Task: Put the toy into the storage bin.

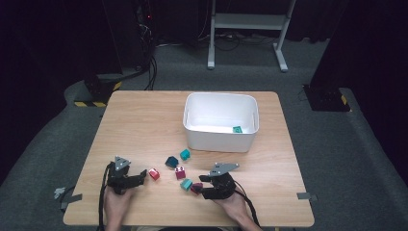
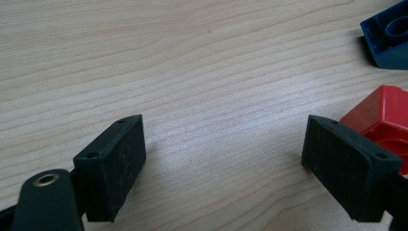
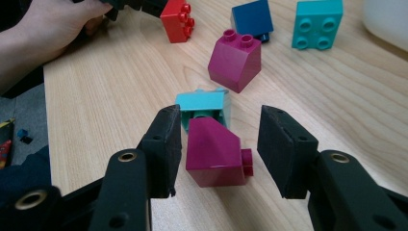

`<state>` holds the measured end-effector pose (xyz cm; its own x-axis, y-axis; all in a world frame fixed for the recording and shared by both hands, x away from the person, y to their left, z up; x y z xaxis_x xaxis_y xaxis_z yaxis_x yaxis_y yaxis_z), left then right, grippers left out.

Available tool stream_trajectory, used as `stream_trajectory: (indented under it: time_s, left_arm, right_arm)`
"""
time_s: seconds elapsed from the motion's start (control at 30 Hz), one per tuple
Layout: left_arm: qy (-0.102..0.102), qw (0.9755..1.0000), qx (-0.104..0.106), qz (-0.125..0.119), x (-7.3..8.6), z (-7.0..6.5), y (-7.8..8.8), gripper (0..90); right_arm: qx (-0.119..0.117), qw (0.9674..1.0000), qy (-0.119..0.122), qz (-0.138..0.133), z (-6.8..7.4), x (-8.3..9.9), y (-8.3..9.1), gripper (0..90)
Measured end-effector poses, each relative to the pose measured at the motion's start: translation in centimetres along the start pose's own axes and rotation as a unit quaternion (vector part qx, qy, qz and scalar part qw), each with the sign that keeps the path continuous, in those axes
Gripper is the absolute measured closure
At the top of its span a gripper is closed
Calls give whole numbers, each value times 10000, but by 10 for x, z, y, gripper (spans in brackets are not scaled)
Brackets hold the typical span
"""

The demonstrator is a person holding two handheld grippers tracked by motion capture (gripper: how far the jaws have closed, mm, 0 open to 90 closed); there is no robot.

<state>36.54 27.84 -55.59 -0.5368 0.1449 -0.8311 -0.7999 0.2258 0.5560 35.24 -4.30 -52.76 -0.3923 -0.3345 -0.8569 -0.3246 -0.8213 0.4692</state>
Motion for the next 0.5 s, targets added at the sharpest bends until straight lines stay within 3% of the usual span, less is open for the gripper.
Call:
stream_trajectory:
  time_s: [0.5]
  left_arm:
    - [1, 10000, -2, -2, 0, 0, 0, 155]
  right_arm:
    - [27, 9996, -4, 265, -2, 12, -12, 516]
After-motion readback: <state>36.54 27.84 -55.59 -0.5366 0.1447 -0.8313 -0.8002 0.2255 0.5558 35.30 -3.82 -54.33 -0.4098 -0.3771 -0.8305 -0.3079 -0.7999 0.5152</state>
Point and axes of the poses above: each handheld gripper's, and its own axes: y roughly backward along the jaws, x roughly out of its underside, z roughly to its left, the point moved 4 cm from there along -y, roughly forward along the jaws, and after that the axes turned 9 degrees about -z, right-handed, at the moved point
